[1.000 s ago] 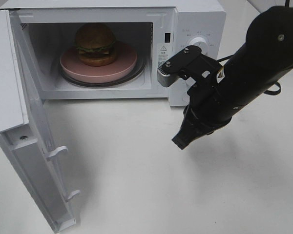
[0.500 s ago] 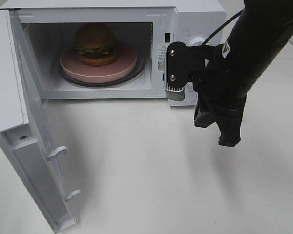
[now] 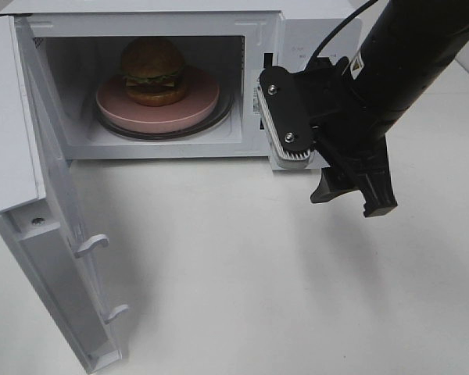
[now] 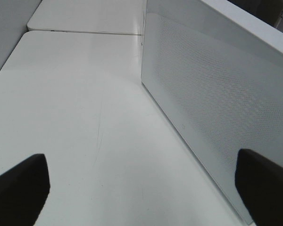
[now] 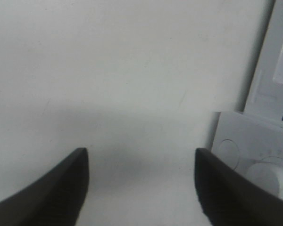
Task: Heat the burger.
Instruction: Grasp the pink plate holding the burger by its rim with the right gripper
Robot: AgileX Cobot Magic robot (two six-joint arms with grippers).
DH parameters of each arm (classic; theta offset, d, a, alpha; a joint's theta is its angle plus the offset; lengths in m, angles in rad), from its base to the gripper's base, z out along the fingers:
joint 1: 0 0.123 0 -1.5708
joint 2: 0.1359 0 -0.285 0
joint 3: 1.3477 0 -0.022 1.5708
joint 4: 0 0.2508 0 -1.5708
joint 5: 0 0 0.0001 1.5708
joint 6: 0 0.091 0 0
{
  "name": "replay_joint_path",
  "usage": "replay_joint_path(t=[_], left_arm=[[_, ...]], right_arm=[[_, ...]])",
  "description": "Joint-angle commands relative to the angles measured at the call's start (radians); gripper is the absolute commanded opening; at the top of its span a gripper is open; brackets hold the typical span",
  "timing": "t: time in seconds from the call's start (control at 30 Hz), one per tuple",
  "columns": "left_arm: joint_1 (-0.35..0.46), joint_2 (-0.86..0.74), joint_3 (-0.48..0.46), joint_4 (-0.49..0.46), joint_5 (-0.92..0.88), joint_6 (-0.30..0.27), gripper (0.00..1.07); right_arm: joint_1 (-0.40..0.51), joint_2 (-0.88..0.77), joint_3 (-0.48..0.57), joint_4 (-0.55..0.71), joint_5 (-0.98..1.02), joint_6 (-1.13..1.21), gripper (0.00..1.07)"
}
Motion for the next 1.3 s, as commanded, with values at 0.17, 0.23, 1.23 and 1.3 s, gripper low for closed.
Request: replay_joint_path(t=[0.17, 0.23, 1.23, 1.3], left_arm=[[0.002, -0.021, 0.003, -0.004, -0.002, 0.001, 1.01], [0.002, -0.021, 0.003, -0.004, -0.002, 0.001, 1.01], [0.002, -0.021, 0.003, -0.004, -0.002, 0.001, 1.01], [0.002, -0.021, 0.003, -0.004, -0.002, 0.001, 1.01]], right_arm=[[-0.002, 0.008, -0.010, -0.009, -0.054, 0.011, 0.93], [-0.002, 0.020, -0.017, -0.009, -0.062, 0.016, 0.93], [0.102, 0.422, -0.451, -0.167, -0.178, 0.143, 0.86], [0.102, 0.434, -0.467, -0.166, -0.180, 0.143, 0.86]])
